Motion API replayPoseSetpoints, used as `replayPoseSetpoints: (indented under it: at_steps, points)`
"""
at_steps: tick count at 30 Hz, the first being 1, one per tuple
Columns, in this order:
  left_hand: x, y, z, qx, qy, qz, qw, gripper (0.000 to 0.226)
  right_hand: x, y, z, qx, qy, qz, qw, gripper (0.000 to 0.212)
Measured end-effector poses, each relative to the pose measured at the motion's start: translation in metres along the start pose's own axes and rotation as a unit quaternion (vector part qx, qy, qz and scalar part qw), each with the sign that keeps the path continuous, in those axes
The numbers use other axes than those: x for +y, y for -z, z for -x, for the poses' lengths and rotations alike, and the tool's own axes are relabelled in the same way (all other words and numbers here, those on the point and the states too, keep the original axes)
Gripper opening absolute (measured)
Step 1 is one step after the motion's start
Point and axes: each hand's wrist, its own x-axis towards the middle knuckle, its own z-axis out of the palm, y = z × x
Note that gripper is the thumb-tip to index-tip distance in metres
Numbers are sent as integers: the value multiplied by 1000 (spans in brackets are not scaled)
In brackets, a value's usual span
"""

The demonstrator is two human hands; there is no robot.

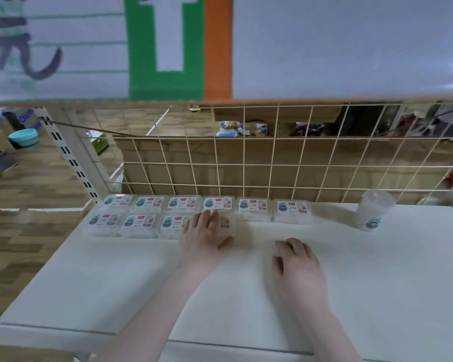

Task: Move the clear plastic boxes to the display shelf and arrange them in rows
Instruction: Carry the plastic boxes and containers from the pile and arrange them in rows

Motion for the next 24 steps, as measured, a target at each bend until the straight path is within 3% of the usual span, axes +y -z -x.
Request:
replayPoseSetpoints:
  at_steps: [4, 11, 15, 19, 22, 24]
  points:
    - [2, 5, 5, -15, -4, 15, 1000, 68, -2, 9, 0, -48, -5, 7, 999, 30]
    - [-1, 0, 25, -41, -8, 19, 999, 69, 16, 30, 5, -111, -63, 48, 991, 22]
    - [3, 10, 36, -27, -39, 40, 998, 65, 20, 43, 19, -59, -113, 45, 991, 20]
    - [-4, 16, 47, -32, -58, 37, 997, 58, 11, 57, 41, -59, -172, 85, 980, 28]
    - [-9, 22, 66, -26, -65, 81, 994, 55, 1, 60, 67, 9, -188, 83, 979, 20]
    - [-14, 22, 78, -23, -77, 87, 993, 56, -7, 62, 88, 53, -198, 91, 974, 27]
